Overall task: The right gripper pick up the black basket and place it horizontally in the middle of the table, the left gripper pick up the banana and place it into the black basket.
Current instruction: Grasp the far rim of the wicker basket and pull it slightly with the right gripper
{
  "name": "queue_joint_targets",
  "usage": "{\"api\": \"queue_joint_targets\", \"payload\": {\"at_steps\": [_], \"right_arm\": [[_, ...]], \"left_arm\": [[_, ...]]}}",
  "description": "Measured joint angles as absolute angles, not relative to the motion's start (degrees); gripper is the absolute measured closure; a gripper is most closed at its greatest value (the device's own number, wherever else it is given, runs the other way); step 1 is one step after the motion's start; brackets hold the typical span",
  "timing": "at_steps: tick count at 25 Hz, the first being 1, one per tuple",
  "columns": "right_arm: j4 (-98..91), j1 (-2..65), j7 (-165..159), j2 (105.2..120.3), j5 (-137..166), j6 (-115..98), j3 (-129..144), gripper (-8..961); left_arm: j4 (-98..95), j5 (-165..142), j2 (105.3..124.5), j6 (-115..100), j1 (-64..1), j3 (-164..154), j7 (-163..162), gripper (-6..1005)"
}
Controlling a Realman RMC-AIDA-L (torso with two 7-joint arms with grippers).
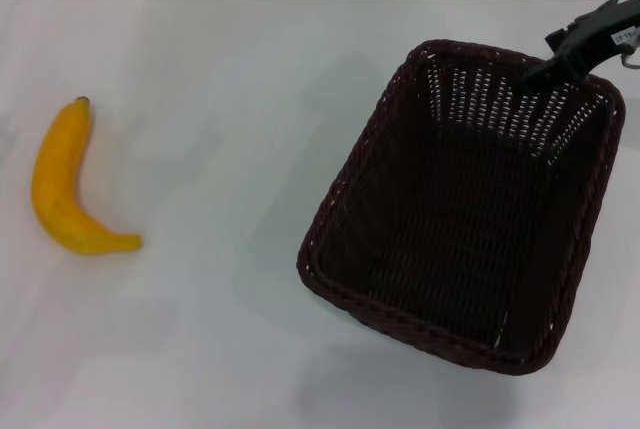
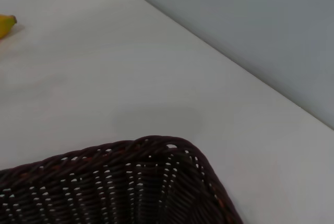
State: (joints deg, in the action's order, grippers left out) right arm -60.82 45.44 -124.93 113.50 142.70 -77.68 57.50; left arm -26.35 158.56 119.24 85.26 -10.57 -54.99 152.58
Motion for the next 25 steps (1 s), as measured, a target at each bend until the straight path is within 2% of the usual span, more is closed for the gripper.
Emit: {"api": "queue_joint_targets", "payload": {"at_steps": [11,18,25], "right_arm": [[-56.56,46.73,-123.67,113.46,143.00,-76.85,59.24,157],[-56.38,47.05,-123.65,114.30,145.87,-76.44,61.57,167],[-56.58,47.57,-123.95,114.30,145.98,-76.73,62.68,177]], "left_arm": [[-25.62,158.55,119.37,85.42,-10.25,-55.49,152.58,136],[-25.58,158.55,119.36,85.61,-9.93,-55.46,152.58,136],[-25.57,158.55,119.35,85.61,-9.93,-56.05,152.58,137]]}}
